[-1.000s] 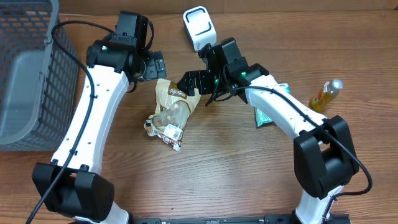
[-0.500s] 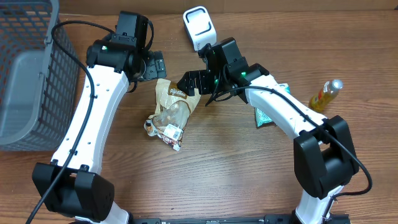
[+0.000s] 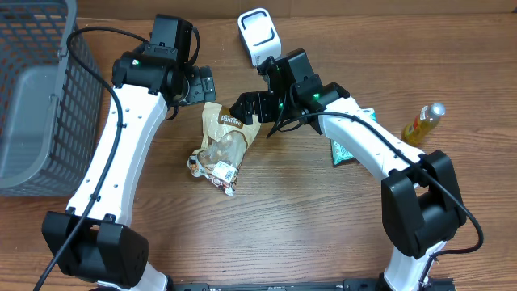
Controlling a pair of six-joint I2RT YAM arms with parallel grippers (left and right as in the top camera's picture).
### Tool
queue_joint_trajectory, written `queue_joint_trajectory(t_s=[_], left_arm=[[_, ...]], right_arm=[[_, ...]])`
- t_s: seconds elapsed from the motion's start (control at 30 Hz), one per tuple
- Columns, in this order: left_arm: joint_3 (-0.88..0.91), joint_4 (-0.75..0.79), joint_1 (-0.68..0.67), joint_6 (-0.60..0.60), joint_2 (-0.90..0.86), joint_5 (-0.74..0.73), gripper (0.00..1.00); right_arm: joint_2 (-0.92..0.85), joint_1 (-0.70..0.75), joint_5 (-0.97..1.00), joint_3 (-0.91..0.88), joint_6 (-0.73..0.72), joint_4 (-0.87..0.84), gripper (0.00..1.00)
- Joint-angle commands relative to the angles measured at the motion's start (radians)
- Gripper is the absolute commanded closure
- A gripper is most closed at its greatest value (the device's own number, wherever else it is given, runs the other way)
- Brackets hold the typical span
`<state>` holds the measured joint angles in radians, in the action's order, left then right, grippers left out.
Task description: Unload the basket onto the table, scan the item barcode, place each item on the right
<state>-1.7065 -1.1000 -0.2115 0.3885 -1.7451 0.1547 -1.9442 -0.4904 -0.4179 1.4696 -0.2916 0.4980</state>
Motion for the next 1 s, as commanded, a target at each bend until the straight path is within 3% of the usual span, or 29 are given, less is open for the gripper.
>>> queue_joint_trajectory(t_s=[0.0, 0.97], left_arm=[[-0.017, 0.000, -0.005, -0.015, 0.012, 0.010, 0.00], [-0.017, 0.000, -0.005, -0.015, 0.012, 0.009, 0.00]], right_arm=[[0.001, 0.007, 0.006, 0.016, 0.001, -0.003, 0.00], [0.001, 0.007, 0.006, 0.016, 0.001, -0.061, 0.00]])
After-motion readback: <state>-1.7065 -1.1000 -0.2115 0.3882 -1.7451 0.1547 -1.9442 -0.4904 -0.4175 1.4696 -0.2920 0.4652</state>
